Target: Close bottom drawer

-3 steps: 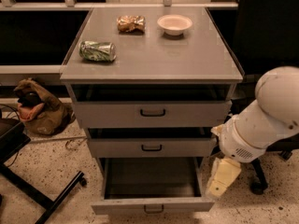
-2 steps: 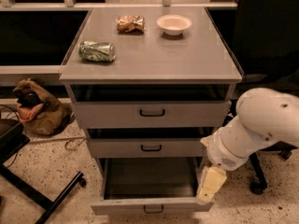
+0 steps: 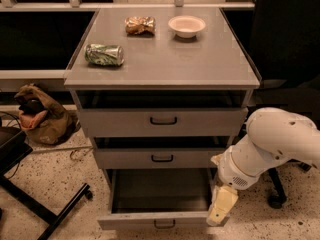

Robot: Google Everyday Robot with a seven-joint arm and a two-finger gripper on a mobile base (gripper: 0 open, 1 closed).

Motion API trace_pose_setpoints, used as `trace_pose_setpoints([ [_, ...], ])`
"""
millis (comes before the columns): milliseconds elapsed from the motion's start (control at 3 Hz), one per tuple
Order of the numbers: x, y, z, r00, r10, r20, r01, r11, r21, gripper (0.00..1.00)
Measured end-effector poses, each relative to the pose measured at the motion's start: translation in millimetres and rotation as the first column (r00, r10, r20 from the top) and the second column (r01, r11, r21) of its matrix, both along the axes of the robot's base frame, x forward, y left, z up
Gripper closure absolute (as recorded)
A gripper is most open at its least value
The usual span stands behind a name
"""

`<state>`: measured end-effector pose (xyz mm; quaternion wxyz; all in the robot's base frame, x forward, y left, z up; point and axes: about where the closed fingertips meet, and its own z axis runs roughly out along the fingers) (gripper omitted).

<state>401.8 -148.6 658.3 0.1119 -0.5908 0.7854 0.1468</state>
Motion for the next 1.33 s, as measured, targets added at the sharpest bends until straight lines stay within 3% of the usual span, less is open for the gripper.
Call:
trace_pose_setpoints([
  [333, -6, 7, -48, 0.9986, -0.02, -0.05, 0.022, 0.999, 0.044, 0.0],
  [667, -20, 22, -120, 0.9905, -0.037, -0.133, 0.052, 0.993, 0.11, 0.0],
  [1000, -43, 33, -175, 0.9738, -0.05, -0.222, 0.089, 0.982, 0.169, 0.0],
  [1333, -42, 33, -183, 0.973, -0.046, -0.226, 0.085, 0.982, 0.166, 0.0],
])
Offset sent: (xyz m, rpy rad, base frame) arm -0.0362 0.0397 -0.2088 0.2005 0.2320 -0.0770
